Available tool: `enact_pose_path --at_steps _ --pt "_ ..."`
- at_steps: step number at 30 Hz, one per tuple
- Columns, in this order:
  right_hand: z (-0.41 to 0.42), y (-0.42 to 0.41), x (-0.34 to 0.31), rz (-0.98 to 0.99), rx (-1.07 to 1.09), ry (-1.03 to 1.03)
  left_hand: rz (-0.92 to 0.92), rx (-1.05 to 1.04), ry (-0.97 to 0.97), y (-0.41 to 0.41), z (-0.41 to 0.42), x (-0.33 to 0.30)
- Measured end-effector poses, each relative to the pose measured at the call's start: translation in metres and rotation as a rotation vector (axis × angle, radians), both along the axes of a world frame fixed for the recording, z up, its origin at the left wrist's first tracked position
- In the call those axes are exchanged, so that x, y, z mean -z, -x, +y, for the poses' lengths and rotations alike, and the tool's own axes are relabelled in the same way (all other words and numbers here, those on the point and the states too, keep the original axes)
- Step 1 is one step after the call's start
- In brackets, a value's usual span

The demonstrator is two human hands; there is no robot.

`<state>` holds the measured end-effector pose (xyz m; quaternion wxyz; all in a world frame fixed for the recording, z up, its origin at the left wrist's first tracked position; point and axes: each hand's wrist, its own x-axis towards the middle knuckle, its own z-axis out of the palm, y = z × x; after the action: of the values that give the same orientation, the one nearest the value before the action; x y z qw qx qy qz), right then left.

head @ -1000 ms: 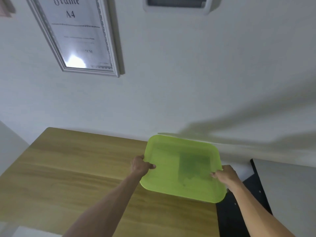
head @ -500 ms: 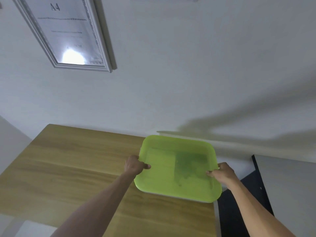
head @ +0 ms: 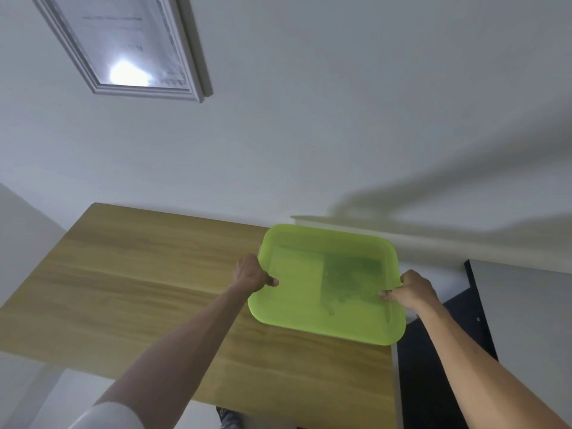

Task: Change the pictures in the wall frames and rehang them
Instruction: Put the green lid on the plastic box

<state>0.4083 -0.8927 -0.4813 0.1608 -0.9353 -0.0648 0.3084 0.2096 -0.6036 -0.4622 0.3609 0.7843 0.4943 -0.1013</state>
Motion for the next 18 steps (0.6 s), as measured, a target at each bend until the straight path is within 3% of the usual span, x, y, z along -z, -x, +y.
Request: enact_pose_path --at_steps 7,10,13,18 --pt "-0.002 0.006 -0.001 -0.038 -0.004 0.004 -0.038 0.055 -0.048 0.009 0.001 0.017" --pt "0.005 0.008 -0.004 -0.009 -0.019 0.050 0.051 0.173 -0.100 0.008 0.000 0.015" --pt "0.016 0.015 -0.016 -0.090 -0.155 0.136 0.146 0.331 -0.158 0.000 -0.005 0.010" --pt "0.040 0.033 -0.015 -0.288 -0.412 0.025 -0.005 0.532 -0.259 -0.015 -0.020 0.017"
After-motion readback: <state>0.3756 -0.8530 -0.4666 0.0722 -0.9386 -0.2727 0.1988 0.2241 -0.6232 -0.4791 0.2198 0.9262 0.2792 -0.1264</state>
